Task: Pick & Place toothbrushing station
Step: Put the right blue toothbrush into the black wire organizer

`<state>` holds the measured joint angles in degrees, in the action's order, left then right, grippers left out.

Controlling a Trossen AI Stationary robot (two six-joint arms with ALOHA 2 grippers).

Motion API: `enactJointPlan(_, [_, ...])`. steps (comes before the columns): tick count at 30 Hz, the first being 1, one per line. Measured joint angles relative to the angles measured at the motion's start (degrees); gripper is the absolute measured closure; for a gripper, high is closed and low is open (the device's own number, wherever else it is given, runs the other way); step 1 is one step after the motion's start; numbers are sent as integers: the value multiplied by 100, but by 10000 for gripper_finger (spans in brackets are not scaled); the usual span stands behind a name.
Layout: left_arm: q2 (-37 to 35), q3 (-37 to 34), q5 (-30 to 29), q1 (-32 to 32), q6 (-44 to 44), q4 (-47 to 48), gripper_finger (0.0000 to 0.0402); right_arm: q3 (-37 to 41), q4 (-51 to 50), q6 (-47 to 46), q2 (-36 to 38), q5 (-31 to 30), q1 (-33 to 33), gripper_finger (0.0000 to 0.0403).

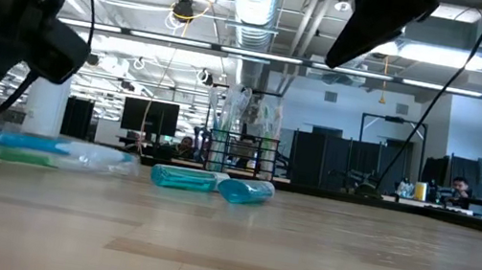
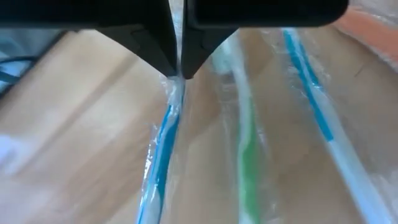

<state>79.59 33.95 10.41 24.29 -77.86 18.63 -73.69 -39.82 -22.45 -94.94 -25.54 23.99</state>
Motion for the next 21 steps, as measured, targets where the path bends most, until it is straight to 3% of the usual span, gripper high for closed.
enactJointPlan(13, [-952, 2, -351, -33, 322, -738, 401, 0, 1484, 1936, 0, 269, 132, 291])
enactJointPlan(21, [-1102, 2, -347, -151, 646, -1419, 401, -15, 2271, 2479, -229, 351, 226, 291])
